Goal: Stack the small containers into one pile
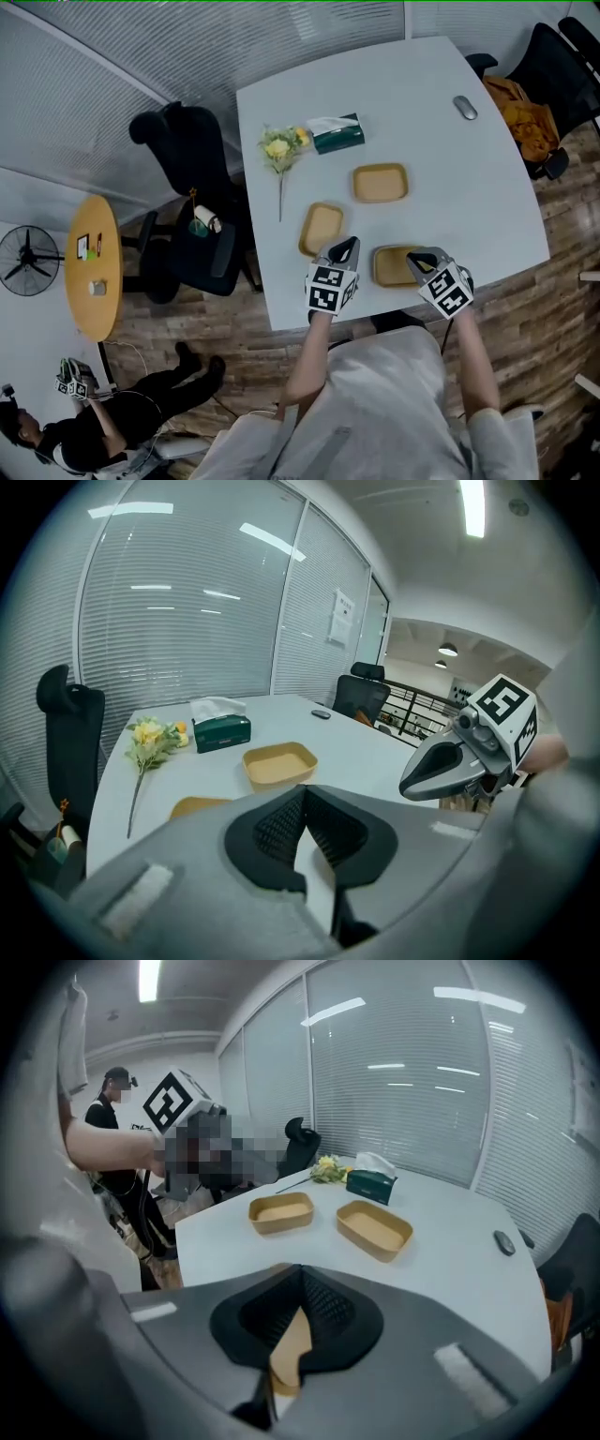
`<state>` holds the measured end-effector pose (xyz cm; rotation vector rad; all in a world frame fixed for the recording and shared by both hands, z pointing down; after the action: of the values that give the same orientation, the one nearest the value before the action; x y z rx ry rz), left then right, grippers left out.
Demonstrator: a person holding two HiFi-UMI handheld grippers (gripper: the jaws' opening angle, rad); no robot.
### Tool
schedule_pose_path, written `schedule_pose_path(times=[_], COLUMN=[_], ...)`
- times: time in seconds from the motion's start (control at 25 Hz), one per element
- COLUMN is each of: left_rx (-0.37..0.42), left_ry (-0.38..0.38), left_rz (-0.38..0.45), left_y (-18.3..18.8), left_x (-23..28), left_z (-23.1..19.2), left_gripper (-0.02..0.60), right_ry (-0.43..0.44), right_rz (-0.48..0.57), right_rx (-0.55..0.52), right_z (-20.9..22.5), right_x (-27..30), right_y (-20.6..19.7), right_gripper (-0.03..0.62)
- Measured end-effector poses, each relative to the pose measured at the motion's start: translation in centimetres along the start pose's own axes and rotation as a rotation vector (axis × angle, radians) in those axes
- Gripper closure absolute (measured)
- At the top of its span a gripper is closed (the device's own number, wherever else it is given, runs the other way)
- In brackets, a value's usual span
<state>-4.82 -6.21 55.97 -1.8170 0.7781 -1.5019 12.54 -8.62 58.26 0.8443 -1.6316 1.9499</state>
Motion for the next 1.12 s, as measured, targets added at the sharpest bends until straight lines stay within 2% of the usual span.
schedule_pose_path(times=[0.32, 0.48, 0.8, 1.12], left_rx=[-0.007, -0.004, 0.003, 0.001], left_ry=[-0.03, -0.054, -0.069, -0.078], left_rz=[-0.071, -0.095, -0.105, -0.105], left_y=[-3.8, -5.4, -7.3, -8.4], left_x=[0.6, 0.5, -0.2, -1.2], left_z=[1.1, 2.1, 2.8, 2.8], left_gripper=[0.575, 0.575, 0.575, 0.575], right_ry=[0.149, 0.198, 0.259, 0.268], right_rz=[-0.159, -0.2, -0.27, -0.39], right_rx=[-0.107, -0.163, -0.242, -0.363], right_z=[-3.6, -4.9, -6.6, -7.0], right_x=[3.2, 4.1, 4.5, 6.0], right_y=[-4.6, -5.4, -7.2, -9.2], right_gripper=[0.592, 0.585, 0.555, 0.533])
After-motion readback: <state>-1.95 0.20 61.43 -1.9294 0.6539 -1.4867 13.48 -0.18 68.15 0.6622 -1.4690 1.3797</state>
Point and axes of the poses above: the fingertips, and each gripper's own axes: x forward along the fingers, z to its right, y out of its top, the point moved 5 cm from there along -x, backward along the fingers, and after that the axes turned 5 degrees about y, right-handed, at the moved point
